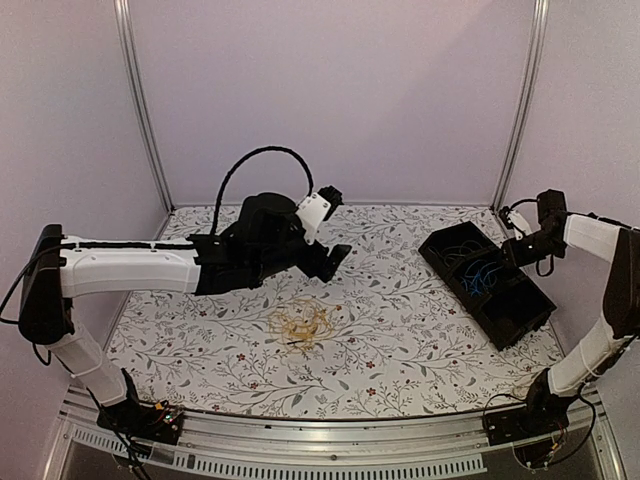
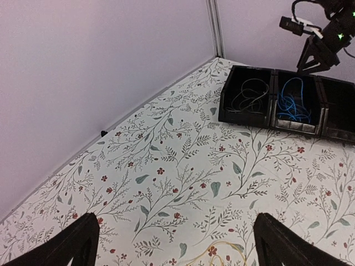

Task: Untangle the cables

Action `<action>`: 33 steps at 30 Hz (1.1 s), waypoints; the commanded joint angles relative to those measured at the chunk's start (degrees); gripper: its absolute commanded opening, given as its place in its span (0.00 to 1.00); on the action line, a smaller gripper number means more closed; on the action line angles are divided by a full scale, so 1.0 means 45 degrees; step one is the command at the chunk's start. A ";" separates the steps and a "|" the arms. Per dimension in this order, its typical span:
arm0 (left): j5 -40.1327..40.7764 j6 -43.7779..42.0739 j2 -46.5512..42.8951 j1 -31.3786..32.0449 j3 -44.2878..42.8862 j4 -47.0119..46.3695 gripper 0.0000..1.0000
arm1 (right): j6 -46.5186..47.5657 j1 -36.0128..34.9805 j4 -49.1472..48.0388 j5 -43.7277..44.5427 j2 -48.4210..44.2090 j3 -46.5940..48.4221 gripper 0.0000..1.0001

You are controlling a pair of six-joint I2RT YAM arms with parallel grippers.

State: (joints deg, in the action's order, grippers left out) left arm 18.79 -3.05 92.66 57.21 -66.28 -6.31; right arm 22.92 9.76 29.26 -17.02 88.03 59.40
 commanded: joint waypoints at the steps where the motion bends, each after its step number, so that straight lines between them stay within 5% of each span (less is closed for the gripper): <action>1: 0.0125 0.0014 0.0176 0.0249 -0.0349 0.0068 1.00 | 0.0108 -0.0059 0.1118 0.0205 -0.1303 0.1372 0.32; 11: 0.0470 0.0274 0.0213 0.0244 -0.0731 0.0681 1.00 | 0.1127 -0.1898 0.1588 -0.2438 -0.3261 0.0535 0.34; 17: -0.0278 0.2595 0.0533 -0.0512 -0.2431 0.4552 0.88 | 0.2193 -0.3176 0.1071 -0.5946 -0.3745 0.0645 0.36; 26: -0.5134 0.5719 -0.1011 -0.2473 0.2094 0.4480 0.63 | 0.1821 -0.5098 -0.0827 -0.7830 -0.2703 -0.0447 0.36; 33: -0.4979 0.5837 -0.1111 -0.2284 0.3155 0.3639 0.55 | 0.2553 -0.5262 -0.1264 -0.7259 -0.2774 -0.1714 0.36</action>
State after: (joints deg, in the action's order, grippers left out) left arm -1.80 21.69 88.71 46.52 -52.84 13.13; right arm 32.71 -13.76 25.69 -49.01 76.18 52.12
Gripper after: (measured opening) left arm 0.555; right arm 0.359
